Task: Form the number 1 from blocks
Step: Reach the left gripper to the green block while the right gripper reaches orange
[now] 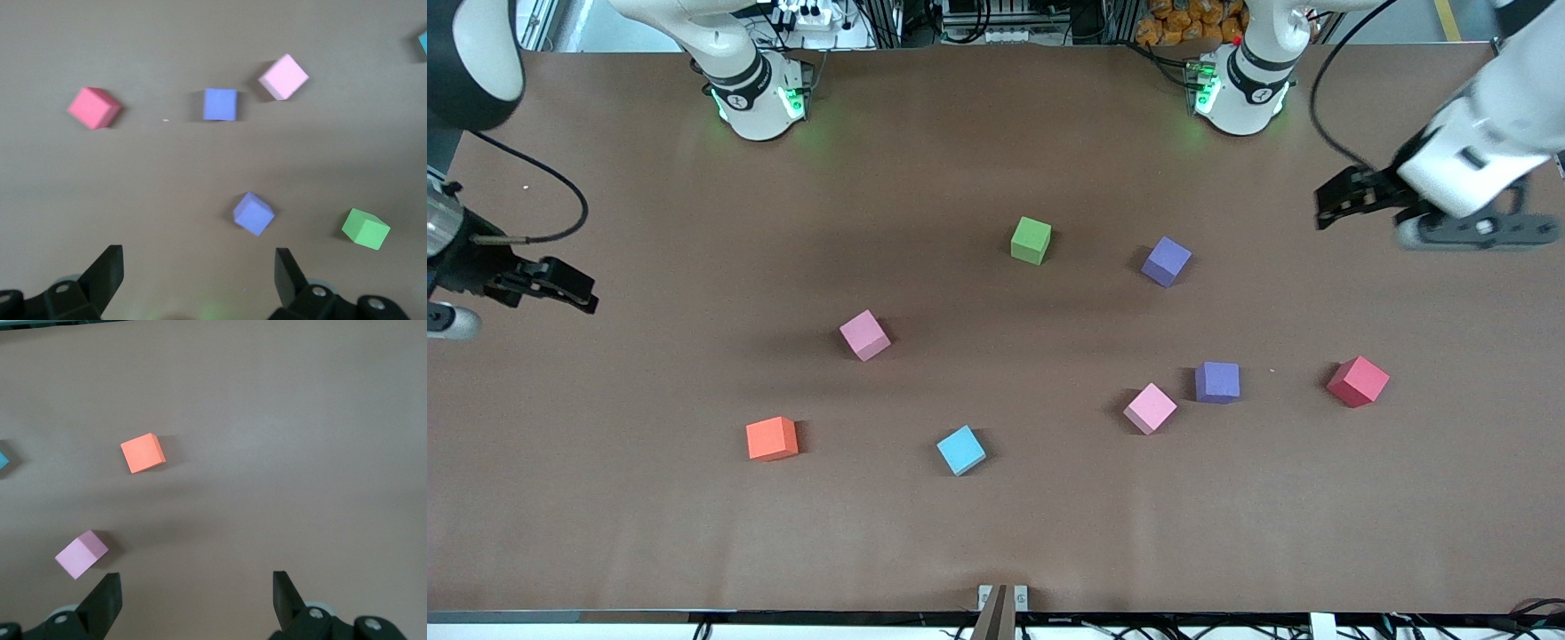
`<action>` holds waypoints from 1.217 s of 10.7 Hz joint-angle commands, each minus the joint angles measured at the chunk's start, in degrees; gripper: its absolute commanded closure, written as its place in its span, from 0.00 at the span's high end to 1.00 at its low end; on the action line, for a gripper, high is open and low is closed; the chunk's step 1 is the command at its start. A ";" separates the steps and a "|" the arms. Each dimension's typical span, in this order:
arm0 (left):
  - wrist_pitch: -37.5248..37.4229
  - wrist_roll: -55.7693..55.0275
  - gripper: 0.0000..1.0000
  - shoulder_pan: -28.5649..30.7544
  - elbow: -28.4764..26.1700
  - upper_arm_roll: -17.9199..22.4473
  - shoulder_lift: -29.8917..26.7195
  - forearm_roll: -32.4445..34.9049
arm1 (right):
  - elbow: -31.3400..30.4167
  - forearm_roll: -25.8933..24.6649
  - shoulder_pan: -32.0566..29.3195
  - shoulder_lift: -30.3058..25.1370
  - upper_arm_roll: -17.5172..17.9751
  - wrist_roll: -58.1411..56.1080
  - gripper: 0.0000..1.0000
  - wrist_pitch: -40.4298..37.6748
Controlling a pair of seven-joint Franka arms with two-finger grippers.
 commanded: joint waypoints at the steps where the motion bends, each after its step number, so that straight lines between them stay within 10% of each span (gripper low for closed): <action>1: 8.40 -12.47 1.00 -0.10 -9.03 -4.66 -1.01 -3.49 | -0.13 2.90 0.06 3.17 -0.02 0.46 1.00 3.46; 6: 24.50 -55.19 1.00 -5.37 -18.72 -19.96 5.64 -6.31 | -0.83 4.14 2.95 11.52 -0.11 7.32 1.00 14.53; 9: 35.03 -84.05 1.00 -13.53 -19.95 -20.69 13.29 -5.61 | -8.43 4.23 9.63 10.84 -2.39 20.18 1.00 23.03; 13: 50.60 -87.62 1.00 -16.01 -30.92 -20.95 15.96 -4.20 | -19.01 10.36 9.99 9.85 -2.48 30.33 1.00 33.77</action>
